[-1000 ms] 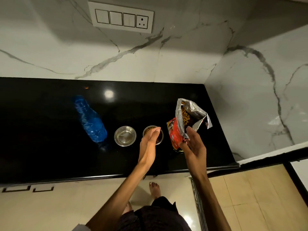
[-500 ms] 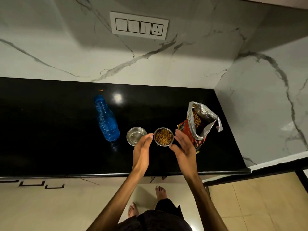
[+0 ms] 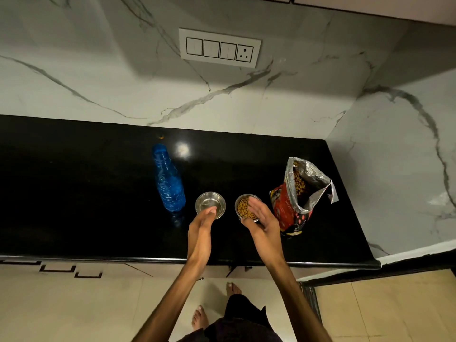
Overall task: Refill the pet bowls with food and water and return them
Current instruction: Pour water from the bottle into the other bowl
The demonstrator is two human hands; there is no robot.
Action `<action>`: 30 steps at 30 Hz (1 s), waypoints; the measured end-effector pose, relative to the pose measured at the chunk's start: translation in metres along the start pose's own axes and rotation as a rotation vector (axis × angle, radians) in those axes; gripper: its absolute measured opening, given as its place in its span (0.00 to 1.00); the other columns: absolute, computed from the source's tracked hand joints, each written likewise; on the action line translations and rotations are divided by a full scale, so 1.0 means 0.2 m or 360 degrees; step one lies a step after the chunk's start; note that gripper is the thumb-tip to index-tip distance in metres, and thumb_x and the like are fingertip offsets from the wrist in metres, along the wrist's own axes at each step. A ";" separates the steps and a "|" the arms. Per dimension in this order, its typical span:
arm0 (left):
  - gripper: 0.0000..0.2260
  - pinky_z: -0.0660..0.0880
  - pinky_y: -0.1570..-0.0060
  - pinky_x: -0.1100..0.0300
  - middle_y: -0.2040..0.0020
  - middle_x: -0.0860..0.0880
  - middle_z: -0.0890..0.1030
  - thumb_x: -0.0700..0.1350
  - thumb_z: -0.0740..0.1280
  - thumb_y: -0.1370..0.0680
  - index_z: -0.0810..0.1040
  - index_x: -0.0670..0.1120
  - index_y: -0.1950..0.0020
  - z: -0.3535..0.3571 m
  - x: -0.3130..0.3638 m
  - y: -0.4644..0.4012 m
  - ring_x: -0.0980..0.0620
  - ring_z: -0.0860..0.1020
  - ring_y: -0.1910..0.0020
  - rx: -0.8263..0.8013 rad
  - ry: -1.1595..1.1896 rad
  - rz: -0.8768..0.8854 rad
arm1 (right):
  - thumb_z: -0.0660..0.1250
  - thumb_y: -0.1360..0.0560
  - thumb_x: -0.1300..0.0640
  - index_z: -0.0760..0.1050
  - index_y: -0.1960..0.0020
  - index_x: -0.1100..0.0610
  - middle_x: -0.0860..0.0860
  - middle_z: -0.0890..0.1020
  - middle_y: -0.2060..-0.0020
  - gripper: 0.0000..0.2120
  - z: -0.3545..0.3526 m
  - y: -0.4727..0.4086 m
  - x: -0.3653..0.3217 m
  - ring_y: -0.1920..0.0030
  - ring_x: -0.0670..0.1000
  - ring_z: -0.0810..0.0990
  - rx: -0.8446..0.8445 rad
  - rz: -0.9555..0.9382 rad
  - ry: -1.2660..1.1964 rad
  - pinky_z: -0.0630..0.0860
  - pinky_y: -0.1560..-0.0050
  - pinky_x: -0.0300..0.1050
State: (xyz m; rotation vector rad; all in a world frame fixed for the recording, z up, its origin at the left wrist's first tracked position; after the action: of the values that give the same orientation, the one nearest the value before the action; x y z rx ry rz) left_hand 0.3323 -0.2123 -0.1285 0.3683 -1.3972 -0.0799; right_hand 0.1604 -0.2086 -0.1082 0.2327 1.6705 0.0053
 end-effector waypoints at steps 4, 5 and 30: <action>0.08 0.72 0.37 0.57 0.47 0.60 0.85 0.48 0.65 0.17 0.84 0.51 0.42 -0.05 0.00 -0.03 0.66 0.80 0.45 0.0104 0.0030 0.0044 | 0.72 0.22 0.65 0.73 0.25 0.49 0.44 0.79 0.29 0.28 0.03 -0.05 0.00 0.28 0.42 0.75 -0.0067 -0.0003 -0.0013 0.76 0.34 0.36; 0.08 0.72 0.37 0.56 0.48 0.59 0.85 0.47 0.65 0.17 0.84 0.51 0.43 -0.07 0.01 -0.05 0.66 0.80 0.46 0.0146 0.0029 0.0059 | 0.72 0.22 0.65 0.73 0.25 0.50 0.45 0.78 0.29 0.28 0.04 -0.07 -0.01 0.28 0.42 0.76 -0.0090 -0.0008 -0.0019 0.76 0.35 0.34; 0.18 0.75 0.36 0.55 0.36 0.54 0.80 0.47 0.74 0.22 0.79 0.51 0.33 -0.53 0.27 -0.40 0.55 0.76 0.33 0.0990 -0.0405 0.0260 | 0.85 0.35 0.48 0.59 0.18 0.45 0.44 0.74 0.25 0.53 0.91 -0.61 -0.01 0.26 0.45 0.72 -0.0788 -0.0226 0.0509 0.70 0.29 0.40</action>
State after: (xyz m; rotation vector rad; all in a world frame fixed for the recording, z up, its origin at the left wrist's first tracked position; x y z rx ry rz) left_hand 0.4584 -0.2803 -0.1145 0.7753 -1.6840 0.4667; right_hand 0.3224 -0.3530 -0.1435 -0.2748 1.9401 0.3615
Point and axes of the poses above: each hand's wrist, its own y-axis away from the middle knuckle, its own z-axis out of the palm, x = y × z, the point moved 4 cm from there along -y, towards the middle knuckle
